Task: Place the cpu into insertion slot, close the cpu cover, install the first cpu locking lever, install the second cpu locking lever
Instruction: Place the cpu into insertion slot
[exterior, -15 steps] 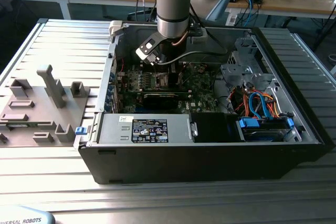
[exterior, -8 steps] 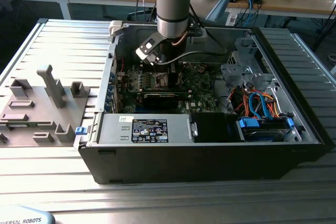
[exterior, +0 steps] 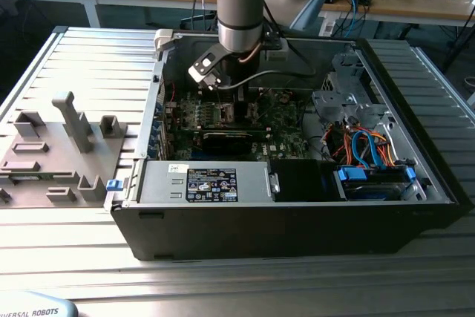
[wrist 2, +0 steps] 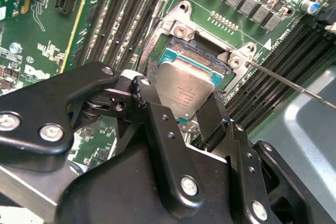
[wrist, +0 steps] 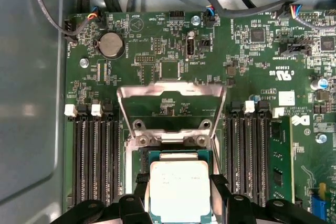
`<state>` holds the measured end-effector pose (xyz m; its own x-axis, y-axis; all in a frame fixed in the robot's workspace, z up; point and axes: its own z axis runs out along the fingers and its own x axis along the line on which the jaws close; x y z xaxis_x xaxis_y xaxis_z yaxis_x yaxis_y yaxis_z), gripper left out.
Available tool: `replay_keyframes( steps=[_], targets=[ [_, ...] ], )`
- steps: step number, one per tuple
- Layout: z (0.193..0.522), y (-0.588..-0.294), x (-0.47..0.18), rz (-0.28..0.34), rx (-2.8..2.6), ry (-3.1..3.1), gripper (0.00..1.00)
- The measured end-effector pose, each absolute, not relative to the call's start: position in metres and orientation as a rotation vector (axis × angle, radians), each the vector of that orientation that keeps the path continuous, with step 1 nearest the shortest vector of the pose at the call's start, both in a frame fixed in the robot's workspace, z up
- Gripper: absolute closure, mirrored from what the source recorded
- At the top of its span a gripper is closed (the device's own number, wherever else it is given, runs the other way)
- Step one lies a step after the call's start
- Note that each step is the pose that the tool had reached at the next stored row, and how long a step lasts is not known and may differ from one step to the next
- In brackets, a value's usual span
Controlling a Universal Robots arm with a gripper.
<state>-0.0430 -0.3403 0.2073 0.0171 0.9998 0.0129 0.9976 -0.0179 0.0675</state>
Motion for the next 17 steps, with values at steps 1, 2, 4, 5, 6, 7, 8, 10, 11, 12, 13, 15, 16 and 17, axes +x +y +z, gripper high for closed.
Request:
replay_keyframes(
  steps=[1,2,4,5,6,7,8,10,11,12,13,15,16,17],
  targets=[
    [0.2071,-0.3398,-0.0435,0.088,2.215,2.17,0.46],
    [0.2068,-0.3392,-0.0441,0.088,2.221,2.164,0.46],
    [0.2059,-0.3381,-0.0446,0.087,2.236,2.148,0.46],
    [0.2055,-0.3376,-0.0445,0.087,2.238,2.146,0.46],
    [0.205,-0.3371,-0.0446,0.087,2.239,2.145,0.46],
    [0.2045,-0.3366,-0.0446,0.087,2.239,2.144,0.46],
    [0.2035,-0.336,-0.0445,0.087,2.24,2.144,0.46],
    [0.2009,-0.3357,-0.0446,0.087,2.24,2.144,0.46],
    [0.2003,-0.3357,-0.0445,0.087,2.24,2.144,0.46],
    [0.1995,-0.3357,-0.0446,0.087,2.24,2.143,0.46],
    [0.1989,-0.3357,-0.0446,0.087,2.24,2.143,0.46],
    [0.1979,-0.3357,-0.0446,0.086,2.241,2.143,0.46],
    [0.1976,-0.3357,-0.0446,0.086,2.241,2.143,0.46],
    [0.1972,-0.3357,-0.0446,0.086,2.241,2.143,0.46]
  ],
)
